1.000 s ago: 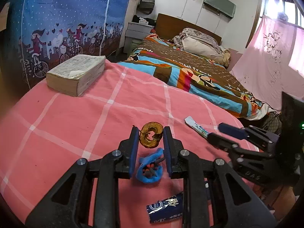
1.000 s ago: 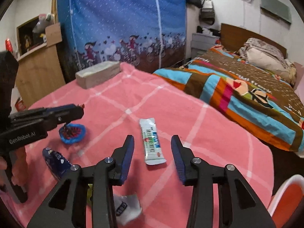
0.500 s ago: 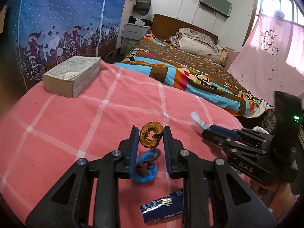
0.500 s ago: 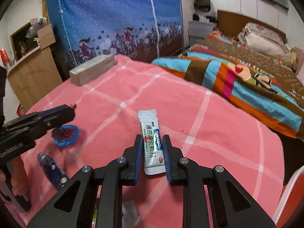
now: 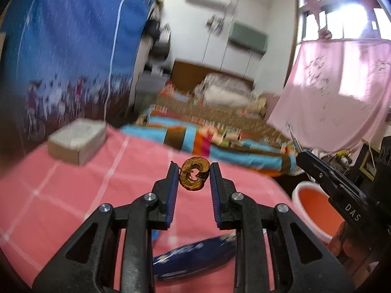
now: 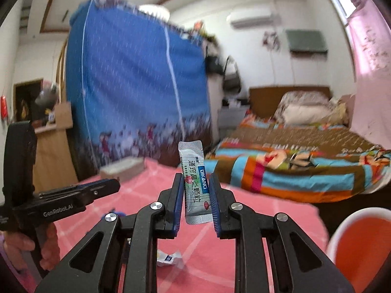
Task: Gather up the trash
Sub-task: 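Lift both held items and carry them over the orange bucket, then open both tools above the bucket to drop the items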
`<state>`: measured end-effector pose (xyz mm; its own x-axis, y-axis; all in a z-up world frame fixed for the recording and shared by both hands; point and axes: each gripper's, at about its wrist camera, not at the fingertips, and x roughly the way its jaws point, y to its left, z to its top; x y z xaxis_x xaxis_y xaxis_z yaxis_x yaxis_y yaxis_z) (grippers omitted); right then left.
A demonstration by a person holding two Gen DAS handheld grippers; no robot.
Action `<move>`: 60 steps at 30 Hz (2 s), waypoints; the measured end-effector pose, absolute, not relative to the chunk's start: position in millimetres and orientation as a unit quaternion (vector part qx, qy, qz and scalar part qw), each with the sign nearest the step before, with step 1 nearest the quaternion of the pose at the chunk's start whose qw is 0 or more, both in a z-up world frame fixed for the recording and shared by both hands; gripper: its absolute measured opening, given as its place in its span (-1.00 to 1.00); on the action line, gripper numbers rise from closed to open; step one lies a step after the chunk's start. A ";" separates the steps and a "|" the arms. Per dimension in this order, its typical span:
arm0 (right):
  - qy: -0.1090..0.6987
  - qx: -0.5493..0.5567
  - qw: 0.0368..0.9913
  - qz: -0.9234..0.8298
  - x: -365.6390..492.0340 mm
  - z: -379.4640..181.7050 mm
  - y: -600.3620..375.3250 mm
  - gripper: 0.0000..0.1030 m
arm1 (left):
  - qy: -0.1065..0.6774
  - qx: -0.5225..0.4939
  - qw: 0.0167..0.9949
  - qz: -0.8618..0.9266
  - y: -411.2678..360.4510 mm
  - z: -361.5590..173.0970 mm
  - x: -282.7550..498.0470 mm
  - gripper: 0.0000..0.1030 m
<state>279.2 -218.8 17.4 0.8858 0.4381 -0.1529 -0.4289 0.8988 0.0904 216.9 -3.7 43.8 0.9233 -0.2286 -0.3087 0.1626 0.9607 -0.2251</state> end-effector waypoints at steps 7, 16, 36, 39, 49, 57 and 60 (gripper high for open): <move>0.005 0.039 0.983 0.182 252.0 40.4 -255.5 -0.64 | 0.091 -0.056 0.987 -0.123 -45.8 76.9 198.2 -0.43; -0.032 0.067 0.989 0.129 235.8 48.5 -308.9 -0.64 | 0.055 -0.014 0.983 -0.177 -108.3 93.5 197.2 -0.43; 0.045 0.119 0.992 0.009 227.5 16.1 -414.9 -0.62 | 0.157 -0.003 0.941 -0.300 -229.2 71.1 216.7 -0.43; 0.064 0.134 0.989 -0.003 229.6 10.5 -425.6 -0.60 | 0.181 -0.002 0.935 -0.305 -241.3 65.9 223.0 -0.43; 0.114 0.165 0.979 -0.029 233.8 -4.1 -455.3 -0.60 | 0.251 0.003 0.911 -0.327 -279.3 51.7 234.8 -0.42; 0.148 0.188 0.970 -0.044 237.6 -12.9 -469.4 -0.56 | 0.280 0.011 0.903 -0.327 -296.4 46.8 241.4 -0.13; 0.155 0.192 0.968 -0.048 237.6 -14.9 -473.3 -0.48 | 0.281 0.004 0.904 -0.324 -294.9 47.0 242.2 -0.06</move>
<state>237.6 -473.3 -14.9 0.9476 -0.0338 -0.3177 0.1524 0.9218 0.3564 242.2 -294.9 47.0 0.6329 -0.5826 -0.5099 0.5873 0.7904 -0.1742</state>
